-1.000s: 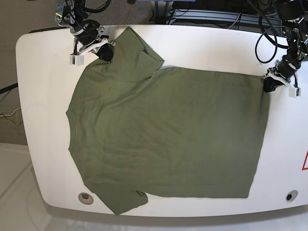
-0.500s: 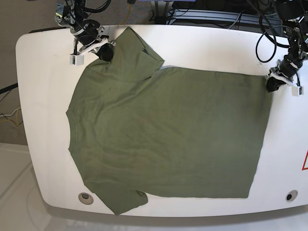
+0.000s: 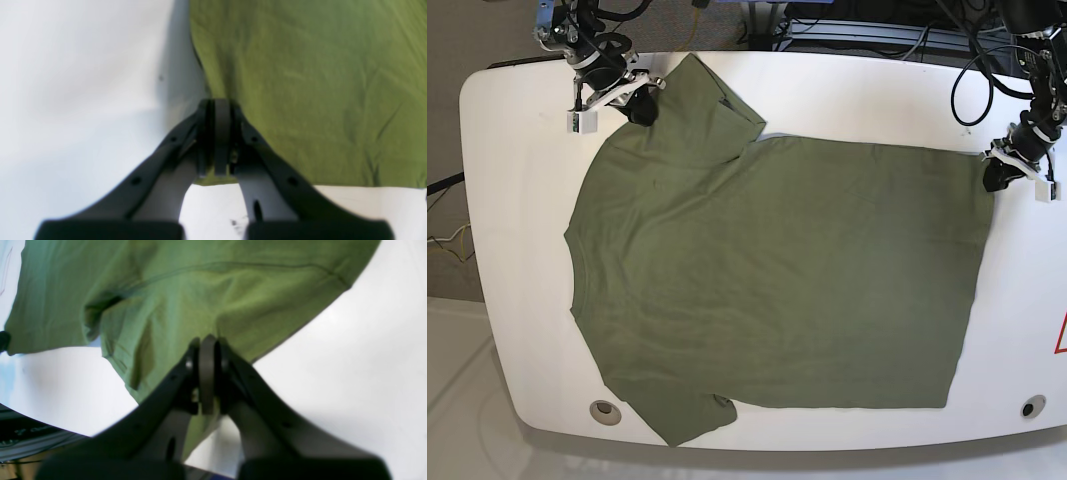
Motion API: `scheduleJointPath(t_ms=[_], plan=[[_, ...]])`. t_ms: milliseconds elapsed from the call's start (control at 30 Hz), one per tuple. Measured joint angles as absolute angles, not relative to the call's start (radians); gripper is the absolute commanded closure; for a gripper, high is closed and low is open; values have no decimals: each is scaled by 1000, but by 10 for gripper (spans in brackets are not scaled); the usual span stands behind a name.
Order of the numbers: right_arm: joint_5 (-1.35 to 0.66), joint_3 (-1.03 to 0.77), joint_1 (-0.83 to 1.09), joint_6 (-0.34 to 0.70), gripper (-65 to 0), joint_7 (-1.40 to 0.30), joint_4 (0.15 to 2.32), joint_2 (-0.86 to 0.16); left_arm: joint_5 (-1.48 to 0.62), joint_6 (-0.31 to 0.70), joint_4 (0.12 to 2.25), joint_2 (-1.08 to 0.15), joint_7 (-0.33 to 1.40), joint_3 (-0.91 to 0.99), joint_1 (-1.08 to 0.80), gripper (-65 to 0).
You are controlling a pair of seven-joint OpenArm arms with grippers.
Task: Fold the T-shirt properly
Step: 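Lift the grasped shirt edge with both grippers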
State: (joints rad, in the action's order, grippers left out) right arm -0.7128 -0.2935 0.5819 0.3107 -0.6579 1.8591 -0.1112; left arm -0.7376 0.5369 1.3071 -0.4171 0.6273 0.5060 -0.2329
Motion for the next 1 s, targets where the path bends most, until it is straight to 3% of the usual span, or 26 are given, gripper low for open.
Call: scheduleJointPath(t_ms=[600,1000], plan=[[-710,-298,592,307,0,-679,1906,-112,-709,535,1393,-413,622,491,-310,0],[-735,-402,665,318,0,-692,1977,-110,-709,533,1414,-409,646,501,-364,0]])
